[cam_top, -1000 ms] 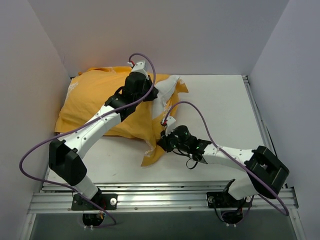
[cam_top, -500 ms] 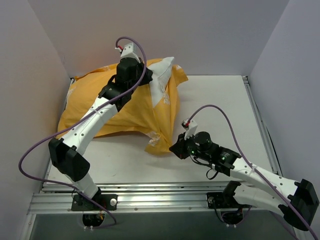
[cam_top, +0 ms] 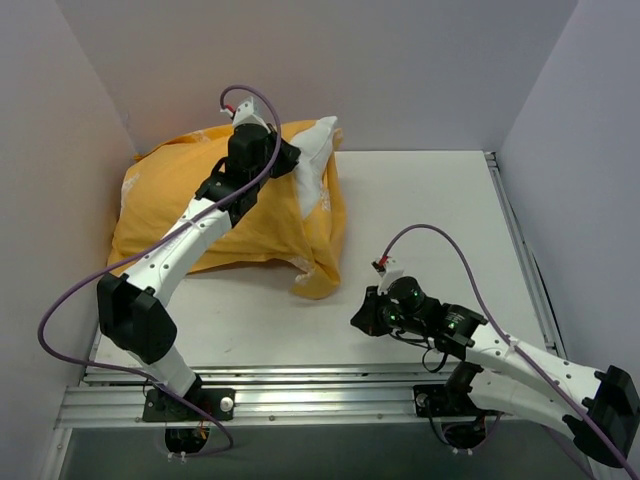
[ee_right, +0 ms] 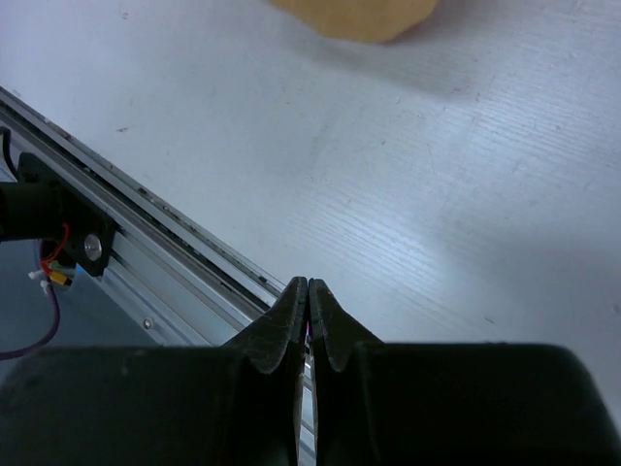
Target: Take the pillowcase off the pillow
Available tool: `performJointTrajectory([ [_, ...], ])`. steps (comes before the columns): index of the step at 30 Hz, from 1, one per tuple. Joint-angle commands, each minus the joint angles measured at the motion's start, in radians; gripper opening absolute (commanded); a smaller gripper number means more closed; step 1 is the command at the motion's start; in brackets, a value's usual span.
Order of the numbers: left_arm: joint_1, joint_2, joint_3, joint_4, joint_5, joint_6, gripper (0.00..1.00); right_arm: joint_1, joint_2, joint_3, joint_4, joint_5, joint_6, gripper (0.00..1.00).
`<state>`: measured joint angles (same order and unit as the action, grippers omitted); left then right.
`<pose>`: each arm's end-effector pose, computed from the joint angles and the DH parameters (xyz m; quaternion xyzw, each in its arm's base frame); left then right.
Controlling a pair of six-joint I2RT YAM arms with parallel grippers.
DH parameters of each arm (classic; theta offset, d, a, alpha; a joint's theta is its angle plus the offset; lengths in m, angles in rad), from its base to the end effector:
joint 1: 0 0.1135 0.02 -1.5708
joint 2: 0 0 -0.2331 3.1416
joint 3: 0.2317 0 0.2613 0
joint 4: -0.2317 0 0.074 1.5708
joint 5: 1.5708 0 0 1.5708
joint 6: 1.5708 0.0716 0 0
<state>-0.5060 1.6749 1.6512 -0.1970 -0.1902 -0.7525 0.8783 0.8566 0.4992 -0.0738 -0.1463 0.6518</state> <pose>0.3920 -0.2018 0.3677 -0.1544 0.7640 -0.3062 0.5466 0.1568 0.2053 0.1963 -0.1341 0.8299 0.4170 0.3455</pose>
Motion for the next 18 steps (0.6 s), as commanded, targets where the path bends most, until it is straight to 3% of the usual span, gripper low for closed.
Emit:
performJointTrajectory([
  [1, -0.026, -0.089, -0.031, 0.162, 0.072, -0.013, 0.02, 0.007, 0.007, 0.054, 0.065, 0.039, 0.014, 0.02],
  [5, -0.080, -0.109, -0.077, 0.149, 0.092, 0.030, 0.02, 0.004, 0.093, 0.247, -0.001, 0.244, -0.037, 0.31],
  [8, -0.121, -0.121, -0.112, 0.145, 0.080, 0.068, 0.02, -0.002, 0.192, 0.396, -0.035, 0.345, -0.078, 0.43],
  [12, -0.152, -0.126, -0.134, 0.101, 0.110, 0.100, 0.02, -0.012, 0.326, 0.533, -0.023, 0.362, -0.141, 0.51],
  [18, -0.213, -0.167, -0.211, 0.120, 0.041, 0.122, 0.02, -0.055, 0.502, 0.638, -0.070, 0.455, -0.005, 0.52],
])
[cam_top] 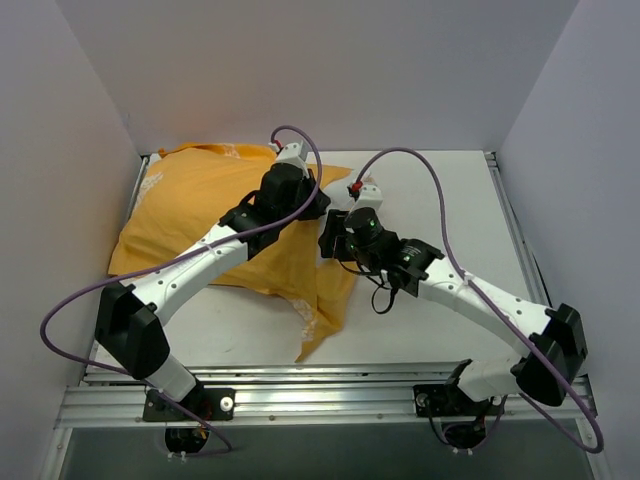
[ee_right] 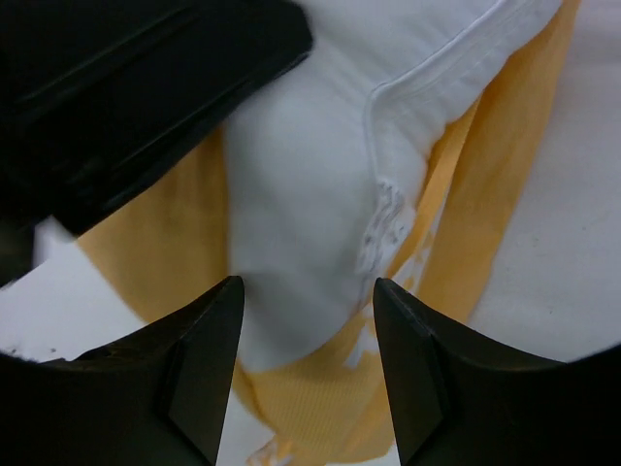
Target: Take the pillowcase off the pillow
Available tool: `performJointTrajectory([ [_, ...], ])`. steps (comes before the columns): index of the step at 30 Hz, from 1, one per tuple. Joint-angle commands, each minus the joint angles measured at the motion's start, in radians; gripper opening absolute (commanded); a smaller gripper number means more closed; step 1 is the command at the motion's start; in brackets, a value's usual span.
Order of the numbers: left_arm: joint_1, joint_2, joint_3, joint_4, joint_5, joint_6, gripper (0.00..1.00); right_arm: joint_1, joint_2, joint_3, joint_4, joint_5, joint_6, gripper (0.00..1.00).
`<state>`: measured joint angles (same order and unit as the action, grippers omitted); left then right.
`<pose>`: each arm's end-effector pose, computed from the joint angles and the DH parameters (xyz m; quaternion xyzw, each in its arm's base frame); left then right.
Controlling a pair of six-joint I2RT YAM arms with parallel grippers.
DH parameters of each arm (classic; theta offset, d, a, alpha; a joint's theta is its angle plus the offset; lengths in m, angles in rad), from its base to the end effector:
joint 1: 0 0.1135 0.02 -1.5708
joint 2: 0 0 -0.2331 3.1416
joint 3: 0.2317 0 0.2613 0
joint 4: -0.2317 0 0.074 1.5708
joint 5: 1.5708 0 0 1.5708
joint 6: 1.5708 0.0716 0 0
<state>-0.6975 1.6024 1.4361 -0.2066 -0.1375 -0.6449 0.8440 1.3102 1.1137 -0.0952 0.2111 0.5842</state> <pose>0.3306 -0.2642 0.3108 -0.0170 0.8247 -0.3054 0.4757 0.2498 0.2583 0.3065 -0.0410 0.7993 0.3248 0.5039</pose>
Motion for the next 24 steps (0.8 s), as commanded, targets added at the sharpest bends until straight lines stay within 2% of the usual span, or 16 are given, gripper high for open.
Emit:
performJointTrajectory([
  [1, -0.026, -0.096, -0.009, 0.133, -0.014, 0.013, 0.02, -0.028, 0.075, 0.021, -0.046, 0.100, 0.075, 0.52],
  [6, -0.031, -0.087, -0.013, 0.130, -0.016, 0.019, 0.02, -0.037, 0.101, -0.018, -0.044, 0.140, 0.124, 0.52],
  [17, -0.027, -0.065, 0.047, 0.125, -0.112, 0.074, 0.02, -0.036, 0.017, -0.322, 0.014, 0.036, 0.210, 0.52],
  [22, -0.023, -0.052, 0.066, 0.131, -0.120, 0.074, 0.02, -0.037, 0.009, -0.399, 0.034, 0.030, 0.229, 0.52],
  [24, -0.023, -0.047, 0.073, 0.131, -0.125, 0.071, 0.02, -0.045, 0.018, -0.417, 0.034, 0.022, 0.233, 0.47],
])
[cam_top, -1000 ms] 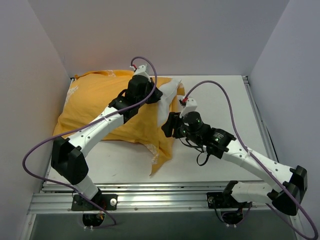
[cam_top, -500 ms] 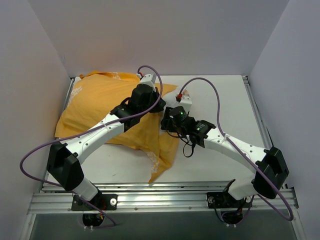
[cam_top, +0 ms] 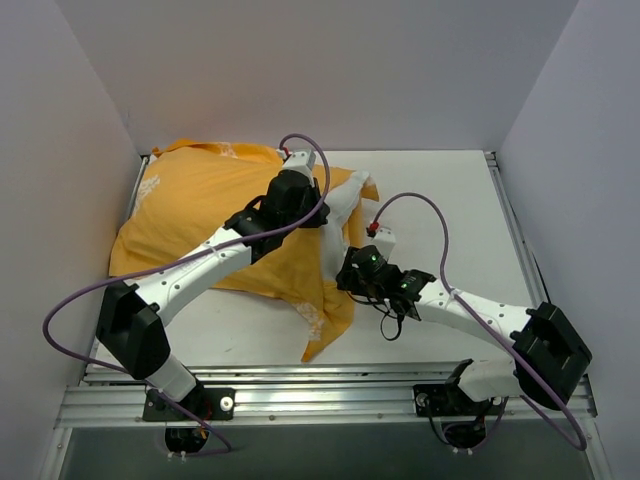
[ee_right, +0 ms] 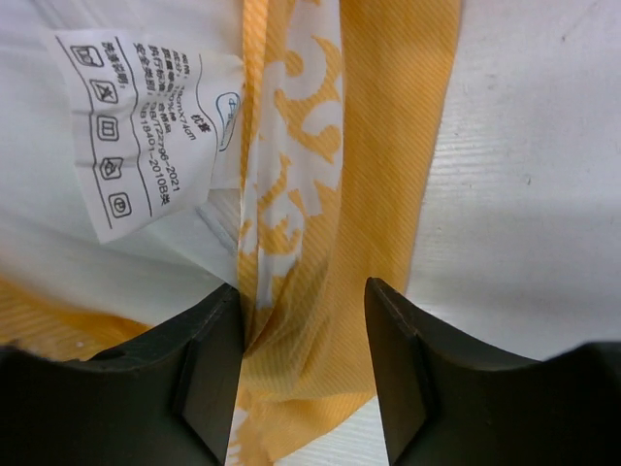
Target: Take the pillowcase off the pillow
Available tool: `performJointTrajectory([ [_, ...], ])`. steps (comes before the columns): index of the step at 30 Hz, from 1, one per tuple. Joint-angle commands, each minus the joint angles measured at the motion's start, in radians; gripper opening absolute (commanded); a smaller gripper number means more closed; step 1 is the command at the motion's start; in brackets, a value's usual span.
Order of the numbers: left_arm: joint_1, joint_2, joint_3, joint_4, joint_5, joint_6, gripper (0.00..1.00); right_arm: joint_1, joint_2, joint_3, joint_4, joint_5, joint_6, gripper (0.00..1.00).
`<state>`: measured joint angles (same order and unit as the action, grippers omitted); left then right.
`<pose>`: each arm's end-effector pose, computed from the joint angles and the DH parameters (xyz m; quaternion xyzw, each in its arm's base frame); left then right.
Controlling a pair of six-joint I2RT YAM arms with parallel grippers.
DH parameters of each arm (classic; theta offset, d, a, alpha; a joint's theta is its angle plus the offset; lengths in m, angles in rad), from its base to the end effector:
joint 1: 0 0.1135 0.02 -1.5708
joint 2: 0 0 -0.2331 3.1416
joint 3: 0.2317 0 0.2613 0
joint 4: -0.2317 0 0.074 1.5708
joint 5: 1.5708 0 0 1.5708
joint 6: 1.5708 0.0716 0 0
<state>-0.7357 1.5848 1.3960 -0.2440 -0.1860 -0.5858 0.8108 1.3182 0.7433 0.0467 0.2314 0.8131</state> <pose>0.3168 -0.2689 0.2972 0.0129 0.8402 -0.2675 0.4716 0.2406 0.2293 0.1789 0.0585 0.8613 0.2901 0.4130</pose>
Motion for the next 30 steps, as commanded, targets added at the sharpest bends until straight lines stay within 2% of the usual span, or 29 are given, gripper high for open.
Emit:
performJointTrajectory([
  [1, 0.015, -0.028, 0.116, 0.169, -0.078, 0.012, 0.02, -0.021, 0.013, -0.050, -0.111, -0.001, 0.003, 0.44],
  [10, 0.048, -0.022, 0.202, 0.170, -0.148, -0.008, 0.02, -0.074, 0.003, -0.131, -0.117, -0.062, 0.006, 0.20],
  [16, 0.067, -0.026, 0.232, 0.178, -0.118, -0.055, 0.02, -0.137, -0.019, -0.185, -0.096, -0.106, 0.004, 0.11],
  [21, 0.068, -0.052, 0.201, 0.173, -0.093, -0.062, 0.02, -0.151, -0.074, -0.205, -0.074, -0.121, -0.011, 0.10],
  [24, 0.068, -0.055, 0.173, 0.160, -0.032, -0.052, 0.02, -0.151, -0.169, -0.200, -0.068, -0.135, -0.044, 0.16],
  [27, 0.067, -0.054, 0.124, 0.166, 0.063, -0.054, 0.02, -0.151, -0.310, -0.171, -0.111, -0.129, -0.095, 0.32],
  [28, 0.067, -0.054, 0.110, 0.172, 0.089, -0.052, 0.02, -0.151, -0.344, -0.162, -0.131, -0.133, -0.112, 0.43],
  [29, 0.064, -0.055, 0.097, 0.179, 0.114, -0.046, 0.02, -0.151, -0.414, -0.151, -0.136, -0.144, -0.135, 0.48],
  [30, 0.064, -0.055, 0.086, 0.183, 0.153, -0.043, 0.03, -0.151, -0.445, -0.122, -0.140, -0.153, -0.182, 0.59],
])
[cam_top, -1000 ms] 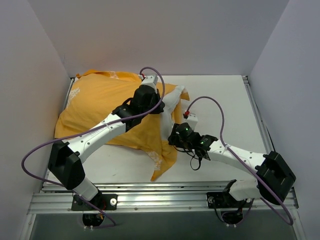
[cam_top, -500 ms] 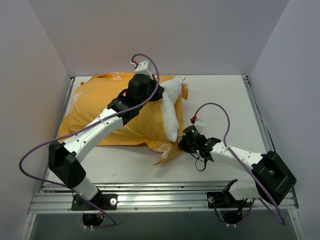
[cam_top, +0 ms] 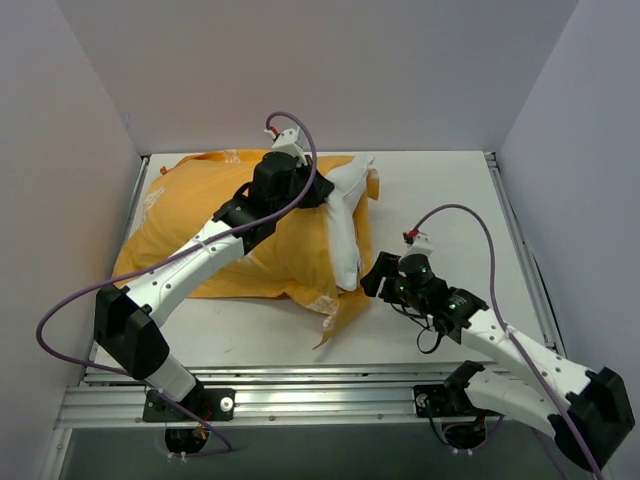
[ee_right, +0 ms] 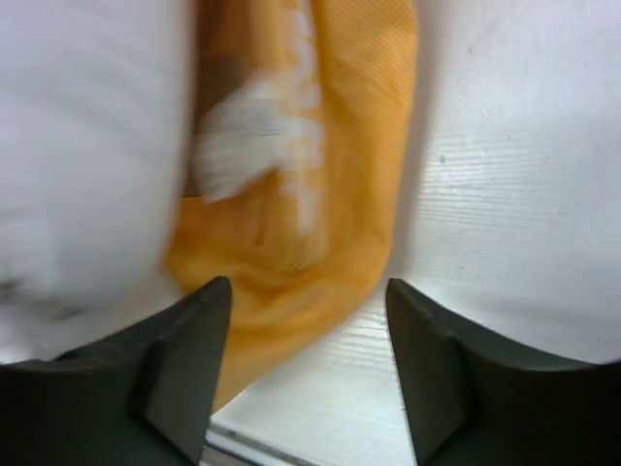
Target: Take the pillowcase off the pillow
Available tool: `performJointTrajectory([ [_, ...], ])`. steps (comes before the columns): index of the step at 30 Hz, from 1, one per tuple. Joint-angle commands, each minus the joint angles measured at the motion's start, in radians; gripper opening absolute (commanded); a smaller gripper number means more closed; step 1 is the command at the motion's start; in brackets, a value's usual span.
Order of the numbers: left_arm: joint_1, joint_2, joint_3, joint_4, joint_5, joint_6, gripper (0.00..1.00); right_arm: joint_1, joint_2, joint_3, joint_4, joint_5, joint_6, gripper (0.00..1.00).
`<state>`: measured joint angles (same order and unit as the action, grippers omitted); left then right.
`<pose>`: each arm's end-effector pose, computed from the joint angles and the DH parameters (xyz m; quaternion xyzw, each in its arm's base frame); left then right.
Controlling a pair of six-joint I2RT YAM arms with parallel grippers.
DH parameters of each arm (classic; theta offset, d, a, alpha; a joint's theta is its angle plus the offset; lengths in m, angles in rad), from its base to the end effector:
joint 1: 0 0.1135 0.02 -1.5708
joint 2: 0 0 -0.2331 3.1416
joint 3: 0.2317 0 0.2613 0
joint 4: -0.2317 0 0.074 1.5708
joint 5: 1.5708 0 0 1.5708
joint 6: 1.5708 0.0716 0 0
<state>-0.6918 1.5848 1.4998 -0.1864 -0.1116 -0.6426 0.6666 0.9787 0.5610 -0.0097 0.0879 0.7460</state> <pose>0.3298 -0.2628 0.3459 -0.0142 0.7956 -0.3389 0.5020 0.2231 0.1675 0.1984 0.0571 0.8386 0.3227 0.4352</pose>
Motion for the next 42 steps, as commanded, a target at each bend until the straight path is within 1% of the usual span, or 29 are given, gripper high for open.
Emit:
performJointTrajectory([
  [1, 0.018, -0.062, -0.041, 0.127, 0.098, 0.018, 0.04, -0.007, -0.129, 0.077, -0.093, -0.037, -0.137, 0.63],
  [2, 0.018, -0.066, -0.050, 0.131, 0.108, 0.027, 0.09, -0.007, -0.158, 0.094, -0.092, -0.060, -0.164, 0.67],
  [3, 0.015, -0.071, -0.059, 0.130, 0.112, 0.031, 0.10, -0.007, -0.164, 0.111, -0.090, -0.077, -0.192, 0.71],
  [4, 0.014, -0.086, -0.070, 0.131, 0.112, 0.034, 0.10, -0.007, -0.164, 0.141, -0.081, -0.150, -0.238, 0.78],
  [7, 0.012, -0.114, -0.104, 0.137, 0.112, 0.035, 0.11, -0.005, -0.100, 0.175, -0.037, -0.227, -0.289, 0.86],
  [8, 0.012, -0.120, -0.119, 0.140, 0.112, 0.034, 0.11, -0.005, -0.054, 0.177, -0.015, -0.269, -0.292, 0.87],
  [9, 0.011, -0.124, -0.124, 0.142, 0.112, 0.032, 0.11, -0.005, -0.028, 0.177, 0.000, -0.284, -0.293, 0.88],
  [10, 0.011, -0.131, -0.127, 0.137, 0.113, 0.031, 0.10, -0.005, -0.005, 0.172, 0.070, -0.295, -0.303, 0.89],
  [13, 0.006, -0.146, -0.144, 0.137, 0.148, 0.026, 0.11, -0.005, 0.096, 0.175, 0.167, -0.326, -0.310, 0.91],
  [15, 0.008, -0.157, -0.160, 0.136, 0.155, 0.024, 0.10, 0.001, 0.185, 0.200, 0.203, -0.370, -0.318, 0.94],
  [20, 0.005, -0.215, -0.205, 0.131, 0.151, 0.026, 0.20, 0.011, 0.311, 0.189, 0.353, -0.462, -0.318, 0.93],
  [22, 0.005, -0.239, -0.231, 0.111, 0.155, 0.027, 0.25, 0.014, 0.327, 0.194, 0.385, -0.499, -0.321, 0.82],
  [23, 0.006, -0.249, -0.237, 0.104, 0.156, 0.029, 0.35, 0.014, 0.334, 0.195, 0.395, -0.502, -0.324, 0.76],
  [24, 0.006, -0.262, -0.245, 0.094, 0.156, 0.032, 0.43, 0.013, 0.337, 0.195, 0.402, -0.502, -0.326, 0.56],
  [25, 0.006, -0.296, -0.266, 0.076, 0.156, 0.037, 0.51, 0.011, 0.341, 0.198, 0.416, -0.507, -0.330, 0.43],
  [26, 0.005, -0.319, -0.279, 0.065, 0.155, 0.044, 0.66, 0.011, 0.345, 0.203, 0.419, -0.511, -0.335, 0.34],
  [27, 0.005, -0.342, -0.291, 0.047, 0.155, 0.046, 0.73, 0.010, 0.350, 0.211, 0.416, -0.513, -0.336, 0.19],
  [28, 0.003, -0.397, -0.306, -0.006, 0.145, 0.050, 0.78, 0.013, 0.353, 0.224, 0.419, -0.519, -0.341, 0.14],
  [30, -0.002, -0.487, -0.320, -0.073, 0.133, 0.066, 0.84, 0.013, 0.367, 0.232, 0.421, -0.516, -0.343, 0.08],
  [32, -0.008, -0.546, -0.364, -0.172, 0.078, 0.072, 0.85, 0.013, 0.380, 0.240, 0.410, -0.501, -0.344, 0.12],
  [33, -0.012, -0.599, -0.384, -0.201, 0.063, 0.067, 0.86, 0.014, 0.382, 0.240, 0.396, -0.490, -0.346, 0.23],
  [34, -0.014, -0.623, -0.409, -0.247, 0.050, 0.063, 0.86, 0.013, 0.379, 0.231, 0.389, -0.476, -0.344, 0.29],
  [36, -0.017, -0.676, -0.496, -0.286, 0.032, 0.034, 0.86, 0.011, 0.367, 0.205, 0.375, -0.420, -0.338, 0.35],
  [37, -0.020, -0.690, -0.531, -0.301, 0.033, 0.023, 0.86, 0.005, 0.359, 0.191, 0.372, -0.406, -0.332, 0.35],
  [38, -0.023, -0.703, -0.603, -0.303, 0.050, -0.008, 0.86, 0.001, 0.359, 0.168, 0.370, -0.404, -0.329, 0.33],
  [39, -0.023, -0.723, -0.642, -0.300, 0.065, -0.023, 0.86, -0.001, 0.362, 0.159, 0.372, -0.407, -0.329, 0.26],
  [40, -0.028, -0.730, -0.680, -0.265, 0.087, -0.050, 0.87, -0.001, 0.370, 0.152, 0.378, -0.415, -0.326, 0.22],
  [41, -0.034, -0.736, -0.716, -0.246, 0.111, -0.067, 0.87, 0.002, 0.374, 0.139, 0.392, -0.444, -0.314, 0.07],
  [42, -0.043, -0.741, -0.781, -0.195, 0.113, -0.083, 0.87, 0.002, 0.376, 0.132, 0.411, -0.451, -0.307, 0.01],
])
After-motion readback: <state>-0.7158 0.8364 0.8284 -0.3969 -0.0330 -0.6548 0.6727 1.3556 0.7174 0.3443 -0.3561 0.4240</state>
